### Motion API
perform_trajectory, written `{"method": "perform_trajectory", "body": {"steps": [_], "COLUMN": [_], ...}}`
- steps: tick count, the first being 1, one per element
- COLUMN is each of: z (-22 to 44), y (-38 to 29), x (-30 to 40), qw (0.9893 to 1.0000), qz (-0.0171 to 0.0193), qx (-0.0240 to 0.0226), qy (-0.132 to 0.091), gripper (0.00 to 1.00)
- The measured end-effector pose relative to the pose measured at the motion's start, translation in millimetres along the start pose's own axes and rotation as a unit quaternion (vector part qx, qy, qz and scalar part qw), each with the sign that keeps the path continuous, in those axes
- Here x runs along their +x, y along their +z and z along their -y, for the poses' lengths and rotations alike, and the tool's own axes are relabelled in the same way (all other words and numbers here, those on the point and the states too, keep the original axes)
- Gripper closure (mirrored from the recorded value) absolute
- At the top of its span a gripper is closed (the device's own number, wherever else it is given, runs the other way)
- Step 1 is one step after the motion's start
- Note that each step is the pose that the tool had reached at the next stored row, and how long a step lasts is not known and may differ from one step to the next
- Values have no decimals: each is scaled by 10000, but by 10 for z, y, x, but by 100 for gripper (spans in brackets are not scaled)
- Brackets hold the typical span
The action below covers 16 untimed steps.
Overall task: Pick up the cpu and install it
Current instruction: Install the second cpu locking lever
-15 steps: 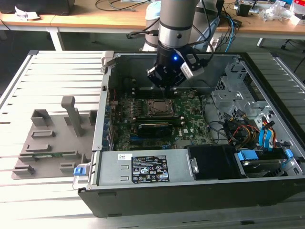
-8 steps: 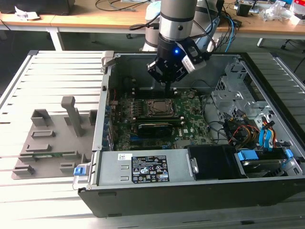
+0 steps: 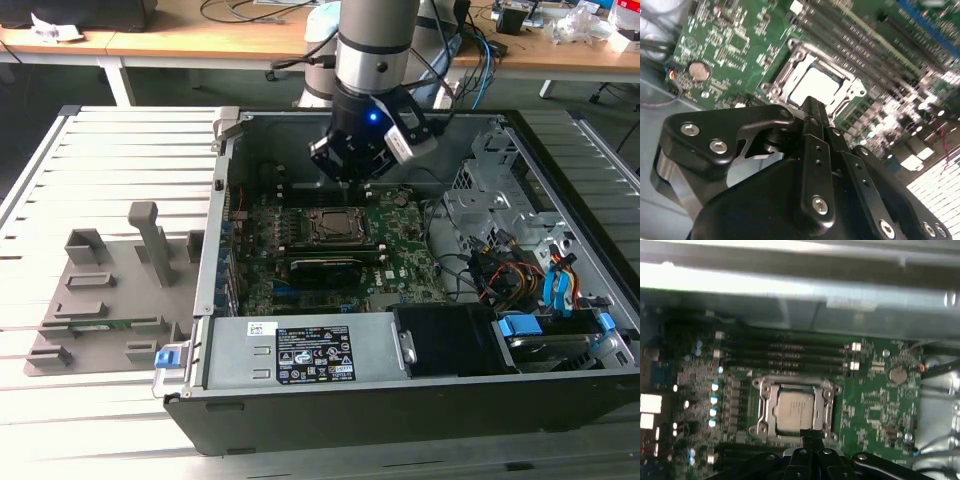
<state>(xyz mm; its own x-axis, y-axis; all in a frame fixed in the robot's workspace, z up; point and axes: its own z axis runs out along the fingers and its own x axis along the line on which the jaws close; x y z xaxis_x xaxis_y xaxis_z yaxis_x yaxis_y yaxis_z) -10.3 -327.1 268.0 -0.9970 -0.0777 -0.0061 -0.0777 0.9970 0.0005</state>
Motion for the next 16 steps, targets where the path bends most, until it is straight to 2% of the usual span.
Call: {"method": "perform_trajectory", "body": {"steps": [2, 3, 4, 5, 6, 8, 12, 16], "z": [196, 340, 405, 442, 465, 469, 470, 473], "y": [2, 5, 13, 26, 53, 129, 260, 372], "x": [15, 30, 65, 112, 163, 217, 249, 277], "qw": [10000, 10000, 9998, 9996, 9996, 9996, 9996, 9994], "qz": [0, 3, 17, 22, 23, 22, 23, 26], "qx": [0, -22, -214, -275, -281, -281, -290, -332], "qy": [0, 1, 2, 2, 2, 2, 2, 3], "gripper": [89, 89, 89, 89, 89, 89, 89, 89]}}
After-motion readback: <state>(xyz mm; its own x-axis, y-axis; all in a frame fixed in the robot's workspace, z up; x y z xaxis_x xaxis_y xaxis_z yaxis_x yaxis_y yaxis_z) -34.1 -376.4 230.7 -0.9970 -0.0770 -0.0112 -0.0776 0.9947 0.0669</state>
